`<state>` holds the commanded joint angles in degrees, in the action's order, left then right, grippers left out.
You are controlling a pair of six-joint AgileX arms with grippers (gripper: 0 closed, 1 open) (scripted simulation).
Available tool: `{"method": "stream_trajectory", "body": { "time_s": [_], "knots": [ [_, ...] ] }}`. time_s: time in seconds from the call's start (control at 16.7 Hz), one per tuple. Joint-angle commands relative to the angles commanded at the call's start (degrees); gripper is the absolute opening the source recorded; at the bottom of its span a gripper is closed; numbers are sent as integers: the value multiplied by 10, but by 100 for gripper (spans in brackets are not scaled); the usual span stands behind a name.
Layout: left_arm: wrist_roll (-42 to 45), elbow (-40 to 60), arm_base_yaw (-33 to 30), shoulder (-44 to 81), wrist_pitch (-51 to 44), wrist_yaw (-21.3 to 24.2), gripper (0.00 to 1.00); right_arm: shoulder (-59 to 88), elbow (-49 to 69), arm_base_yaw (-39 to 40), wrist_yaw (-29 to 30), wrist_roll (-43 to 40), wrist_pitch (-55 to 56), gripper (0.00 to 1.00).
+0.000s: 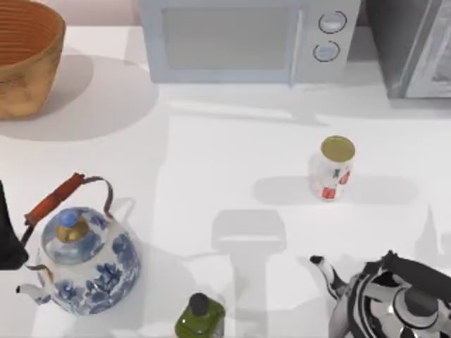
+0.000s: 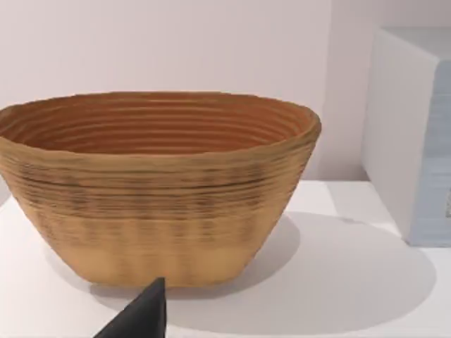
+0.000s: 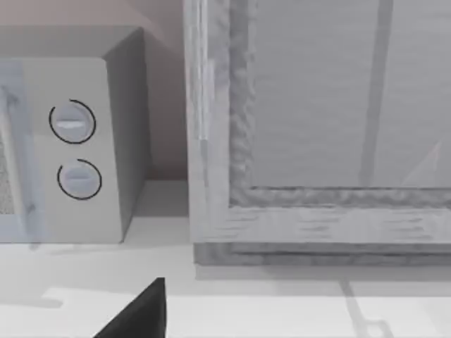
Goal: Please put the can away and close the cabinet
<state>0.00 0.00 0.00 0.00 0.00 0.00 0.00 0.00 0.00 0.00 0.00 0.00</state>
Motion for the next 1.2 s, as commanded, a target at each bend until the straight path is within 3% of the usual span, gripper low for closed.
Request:
{"method": "stream_trajectory", "body": {
  "time_s": [0.24, 0.48, 1.2],
  "knots": [
    [0, 0, 0, 0, 0, 0, 100, 19, 13, 12, 8, 8, 2, 100],
    [0, 0, 0, 0, 0, 0, 100, 129, 75, 70, 49, 50, 13, 100],
    [0, 0, 0, 0, 0, 0, 100, 806, 367, 320, 245, 236, 60, 100]
  ]
}}
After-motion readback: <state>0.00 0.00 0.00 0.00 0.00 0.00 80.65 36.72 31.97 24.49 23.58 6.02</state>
